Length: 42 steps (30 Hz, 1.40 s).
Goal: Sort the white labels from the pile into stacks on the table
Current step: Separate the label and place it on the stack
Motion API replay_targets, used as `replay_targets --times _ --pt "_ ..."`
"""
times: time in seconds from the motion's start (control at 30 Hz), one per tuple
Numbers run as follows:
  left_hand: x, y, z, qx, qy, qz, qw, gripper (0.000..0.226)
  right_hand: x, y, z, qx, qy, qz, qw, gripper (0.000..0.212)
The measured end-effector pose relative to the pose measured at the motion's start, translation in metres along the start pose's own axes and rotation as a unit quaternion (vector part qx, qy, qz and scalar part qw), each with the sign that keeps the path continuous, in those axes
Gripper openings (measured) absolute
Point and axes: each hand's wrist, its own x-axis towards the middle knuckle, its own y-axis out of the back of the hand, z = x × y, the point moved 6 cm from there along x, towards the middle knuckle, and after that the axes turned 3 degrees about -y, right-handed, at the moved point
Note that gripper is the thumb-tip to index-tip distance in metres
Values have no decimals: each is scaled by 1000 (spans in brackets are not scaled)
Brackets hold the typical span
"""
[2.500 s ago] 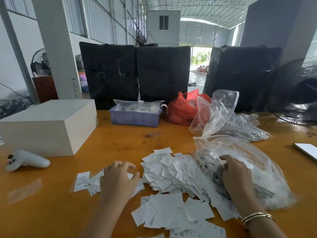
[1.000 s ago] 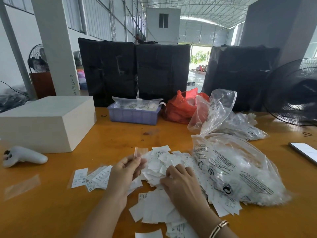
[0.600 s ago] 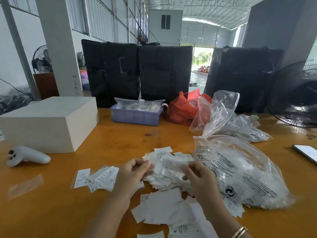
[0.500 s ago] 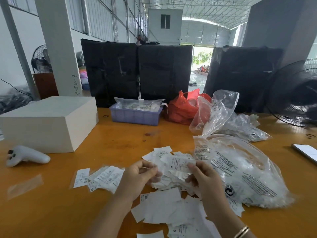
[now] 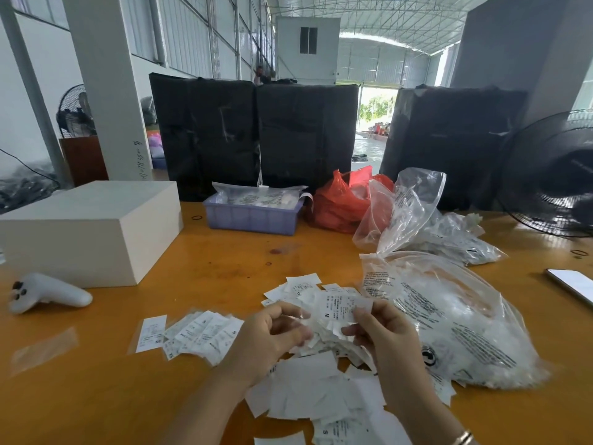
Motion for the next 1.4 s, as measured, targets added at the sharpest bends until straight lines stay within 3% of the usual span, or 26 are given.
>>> replay_targets --times 0.23,0.57,1.07,1.4 --pt "-2 0 4 84 -44 11 995 13 -5 -4 0 -2 5 7 1000 6" --pt "-1 4 7 89 -62 33 994 17 -7 -3 -2 73 -8 11 997 5" --pt "-3 0 10 27 -64 -1 998 25 -7 -7 -5 18 7 -10 1000 4" --pt "-2 2 3 -48 13 10 999 17 -8 -14 -4 -84 13 -67 994 3"
